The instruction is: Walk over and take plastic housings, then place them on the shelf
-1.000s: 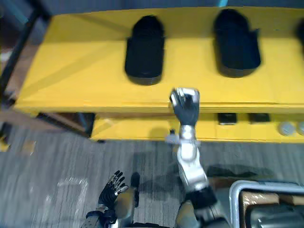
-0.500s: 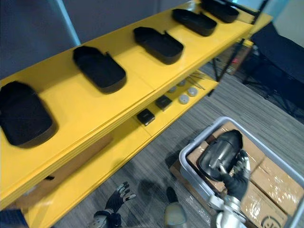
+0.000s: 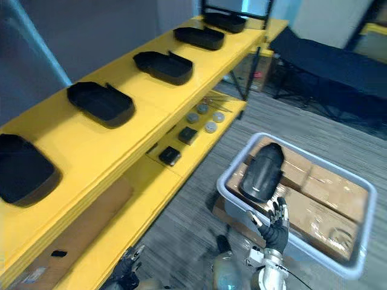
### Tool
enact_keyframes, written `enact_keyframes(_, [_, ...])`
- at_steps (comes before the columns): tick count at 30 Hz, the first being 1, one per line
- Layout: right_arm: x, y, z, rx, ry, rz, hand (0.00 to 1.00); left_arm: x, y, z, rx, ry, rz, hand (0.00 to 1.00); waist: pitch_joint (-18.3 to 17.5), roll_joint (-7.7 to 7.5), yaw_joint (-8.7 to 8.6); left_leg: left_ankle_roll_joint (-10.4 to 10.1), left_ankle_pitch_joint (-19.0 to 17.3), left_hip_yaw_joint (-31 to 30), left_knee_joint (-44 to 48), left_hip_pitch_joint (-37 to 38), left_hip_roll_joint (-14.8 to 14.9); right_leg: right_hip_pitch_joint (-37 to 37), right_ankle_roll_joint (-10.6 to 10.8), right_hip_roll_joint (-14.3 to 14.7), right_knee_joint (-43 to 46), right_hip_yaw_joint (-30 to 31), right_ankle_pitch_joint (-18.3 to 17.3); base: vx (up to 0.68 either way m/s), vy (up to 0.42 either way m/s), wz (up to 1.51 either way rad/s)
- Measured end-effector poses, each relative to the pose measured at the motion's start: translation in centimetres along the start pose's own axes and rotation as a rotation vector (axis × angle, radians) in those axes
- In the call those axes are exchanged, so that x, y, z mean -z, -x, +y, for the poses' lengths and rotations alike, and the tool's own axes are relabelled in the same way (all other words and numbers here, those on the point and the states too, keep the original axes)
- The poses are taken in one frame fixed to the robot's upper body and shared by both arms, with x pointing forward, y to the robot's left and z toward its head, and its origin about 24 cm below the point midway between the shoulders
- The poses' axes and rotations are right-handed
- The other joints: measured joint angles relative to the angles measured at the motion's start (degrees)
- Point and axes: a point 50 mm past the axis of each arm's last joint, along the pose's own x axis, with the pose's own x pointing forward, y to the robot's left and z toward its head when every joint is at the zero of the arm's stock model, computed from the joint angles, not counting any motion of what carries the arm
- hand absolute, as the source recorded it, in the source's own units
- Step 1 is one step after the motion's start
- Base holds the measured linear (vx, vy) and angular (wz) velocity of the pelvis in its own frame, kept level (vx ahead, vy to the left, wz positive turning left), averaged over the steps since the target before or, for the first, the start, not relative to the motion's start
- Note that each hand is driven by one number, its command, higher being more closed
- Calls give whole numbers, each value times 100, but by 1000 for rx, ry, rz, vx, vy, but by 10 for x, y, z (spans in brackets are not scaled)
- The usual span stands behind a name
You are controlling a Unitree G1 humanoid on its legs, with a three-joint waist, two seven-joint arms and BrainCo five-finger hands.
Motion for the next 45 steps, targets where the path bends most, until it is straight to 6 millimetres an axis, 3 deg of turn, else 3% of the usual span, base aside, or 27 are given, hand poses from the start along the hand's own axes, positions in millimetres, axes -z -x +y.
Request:
enact_keyframes(2, [5,2,1,-3,7,21,0,-3,-2,2,-36,-9,-1,0,6,-18,74,-74,158,110,-47,-96,249,6,-24,-112,985,-443,-713,-114,-77,-58])
enact_keyframes(4, [7,4,12,-27,11,21,0,-4,-2,8,-55,-27,1,0,8,-21,166,-204,291,190,-86,-194,473,109,-160,-510,1481,-632,-919,-53,-143,-39])
enact_keyframes(6, [9,4,20,-36,2,29,0,0,-3,21,-92,-51,38,0,9,-15,266,-316,330,239,-92,-171,727,218,-199,-909,1684,-623,-928,-16,-273,-39])
enact_keyframes(8, [9,4,22,-29,10,28,0,5,-3,33,-129,-44,82,0,2,-26,289,-601,406,232,-79,-169,1060,224,-293,-1238,1625,-620,-758,26,-415,-33])
enact_keyframes(9, [12,7,22,-26,24,38,0,2,-2,41,-159,-16,69,0,-38,-115,294,-873,507,206,-62,-151,1233,228,-296,-1370,1392,-623,-128,87,-560,-21])
enact_keyframes(10, [18,8,21,-28,49,73,0,0,-5,42,-170,20,74,0,-27,-86,296,-1074,637,23,-135,-56,1477,351,400,-1161,1465,-879,-479,97,-585,-32])
enact_keyframes(11, [21,8,19,-40,74,94,0,2,-5,38,-165,63,80,0,0,-19,293,-1125,772,-57,-325,90,1619,411,767,-1092,1504,-1179,-790,84,-413,-34])
enact_keyframes(12, [22,9,18,-53,96,103,0,3,-6,34,-164,87,77,0,-8,-12,282,-1162,844,-71,-433,161,1666,432,876,-1069,1533,-1336,-1037,65,-396,-41])
enact_keyframes(13, [24,11,15,-78,131,115,0,0,-8,26,-154,122,54,0,-5,-10,258,-1170,970,-90,-580,214,1737,487,1015,-1047,1528,-1586,-1553,77,-574,-24])
enact_keyframes(14, [25,9,11,-104,162,127,0,-1,-11,8,-114,150,53,0,27,42,153,-985,1113,-137,-626,160,1830,463,980,-955,1538,-1682,-1868,55,-472,-6])
enact_keyframes(15, [25,7,8,-110,176,130,0,0,-12,-3,-87,154,58,0,57,92,89,-790,1239,-184,-640,95,1869,434,936,-906,1590,-1747,-1890,16,-415,11])
enact_keyframes(16, [24,5,5,-124,189,131,0,-1,-13,-21,-24,147,47,0,63,66,-1,-349,1581,-204,-675,-10,1853,374,839,-871,1611,-1771,-1942,-2,-263,9])
enact_keyframes(18, [21,2,-1,-124,186,123,0,7,-8,-49,65,104,57,0,86,28,-66,2,2127,-106,-534,-198,1827,385,678,-842,1484,-1780,-1962,0,-318,-1])
enact_keyframes(19, [20,1,-3,-116,177,123,0,12,-6,-56,88,89,67,0,106,-4,-71,-51,1987,-92,-404,-272,1764,389,637,-850,1436,-1746,-1950,-4,-140,-7])
enact_keyframes(21, [16,-6,-11,-100,174,111,0,16,-2,-70,142,41,67,0,122,10,-5,-303,1199,-133,-143,-533,1164,448,560,-916,1214,-1708,-1829,-4,13,-8])
enact_keyframes(22, [16,-6,-10,-101,173,113,0,15,-2,-69,142,22,58,0,138,-6,-3,-278,1106,-142,-168,-545,1064,511,564,-928,1168,-1739,-1814,9,46,17])
enact_keyframes(23, [17,-8,-7,-106,169,112,0,11,-3,-66,145,-15,38,0,163,-51,18,-278,1080,-330,-396,-511,825,584,605,-1024,1120,-1798,-1786,11,49,29])
enact_keyframes(26, [20,-26,-8,-58,199,107,0,4,-3,-66,169,-93,4,0,222,12,154,-662,1224,-539,-1118,-259,399,608,858,-1235,884,-1856,-1533,-1,129,20])
enact_keyframes(29, [18,-64,1,11,184,89,0,-10,-5,-65,206,-204,-65,0,434,109,432,-704,1253,-561,-910,-376,105,921,1037,-1492,222,-1896,-999,-65,276,9])
enact_keyframes(32, [0,-100,21,9,159,28,0,-24,-7,-60,208,-261,-118,0,646,161,648,-568,1169,-717,-634,-687,26,1018,1091,-1546,-152,-2085,-711,-125,130,22])
enact_keyframes(33, [-19,-121,32,12,124,-24,0,-31,-8,-61,217,-287,-146,0,804,181,663,-516,1136,-866,-506,-935,13,994,1103,-1541,-274,-2218,-586,-219,95,45])
enact_keyframes(34, [-41,-144,41,23,117,-80,0,-40,-10,-67,235,-294,-179,0,988,190,792,-452,1098,-911,-445,-1092,13,952,1094,-1519,-389,-2269,-444,-208,71,35])
enact_keyframes(35, [-52,-154,43,33,114,-100,0,-44,-10,-69,243,-293,-193,0,1021,198,865,-443,1092,-933,-385,-1216,10,888,1093,-1512,-445,-2280,-376,-229,65,18])
enact_keyframes(37, [-92,-184,44,82,80,-181,0,-50,-11,-75,278,-304,-240,0,1067,279,1116,-370,1025,-1073,-108,-1680,8,720,1101,-1485,-608,-2364,-184,-184,69,16])
enact_keyframes(40, [-134,-203,49,92,51,-272,0,-53,-10,-77,295,-304,-266,0,1132,399,1266,-318,992,-1177,181,-1980,-15,617,1144,-1498,-625,-2409,-102,-93,75,11])
enact_keyframes(43, [-161,-213,51,102,58,-321,0,-53,-10,-77,314,-299,-274,0,1194,518,1339,-310,989,-1281,350,-2215,-28,513,1146,-1501,-624,-2487,-52,-55,54,14])
enact_keyframes(45, [-175,-221,42,141,85,-331,0,-52,-11,-78,324,-296,-276,0,1250,639,1440,-309,990,-1366,470,-2367,-42,463,1153,-1499,-612,-2532,-33,-40,31,11])
